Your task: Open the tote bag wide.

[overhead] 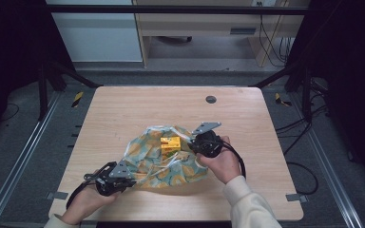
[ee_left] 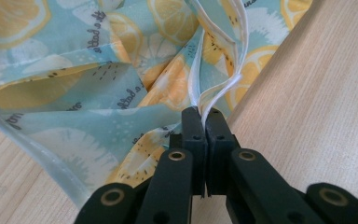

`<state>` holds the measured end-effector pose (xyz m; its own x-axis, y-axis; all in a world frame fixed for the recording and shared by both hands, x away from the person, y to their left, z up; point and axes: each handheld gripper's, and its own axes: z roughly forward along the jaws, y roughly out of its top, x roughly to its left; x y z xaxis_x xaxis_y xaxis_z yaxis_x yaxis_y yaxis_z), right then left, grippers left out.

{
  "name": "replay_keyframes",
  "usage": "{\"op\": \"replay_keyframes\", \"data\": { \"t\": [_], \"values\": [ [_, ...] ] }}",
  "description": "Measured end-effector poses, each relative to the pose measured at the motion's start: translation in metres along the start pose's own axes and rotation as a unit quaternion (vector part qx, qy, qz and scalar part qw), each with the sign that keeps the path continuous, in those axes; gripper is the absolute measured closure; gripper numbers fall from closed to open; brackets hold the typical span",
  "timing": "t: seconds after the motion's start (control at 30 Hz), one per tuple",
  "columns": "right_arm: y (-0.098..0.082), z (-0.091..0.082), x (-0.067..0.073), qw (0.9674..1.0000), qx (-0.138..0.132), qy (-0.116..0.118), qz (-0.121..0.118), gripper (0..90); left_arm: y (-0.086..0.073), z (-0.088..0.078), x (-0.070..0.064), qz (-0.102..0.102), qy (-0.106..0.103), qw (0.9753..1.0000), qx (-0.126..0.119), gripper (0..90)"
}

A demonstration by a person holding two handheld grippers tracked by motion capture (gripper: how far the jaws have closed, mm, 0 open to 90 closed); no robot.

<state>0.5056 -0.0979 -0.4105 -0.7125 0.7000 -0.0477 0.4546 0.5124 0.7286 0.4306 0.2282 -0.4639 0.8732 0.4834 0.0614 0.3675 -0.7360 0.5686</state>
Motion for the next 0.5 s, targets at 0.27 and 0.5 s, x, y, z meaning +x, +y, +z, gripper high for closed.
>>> {"op": "replay_keyframes", "data": {
  "t": [0.27,0.5],
  "values": [
    [0.010,0.021,-0.041,0.9980,-0.012,-0.037,0.050,90.0,-0.002,0.004,0.003,0.001,0.002,0.9999,0.010,88.9],
    [-0.008,0.052,-0.057,0.9953,0.039,-0.041,0.079,88.2,-0.004,0.005,0.005,-0.004,0.005,0.9999,0.015,88.8]
  ]
}}
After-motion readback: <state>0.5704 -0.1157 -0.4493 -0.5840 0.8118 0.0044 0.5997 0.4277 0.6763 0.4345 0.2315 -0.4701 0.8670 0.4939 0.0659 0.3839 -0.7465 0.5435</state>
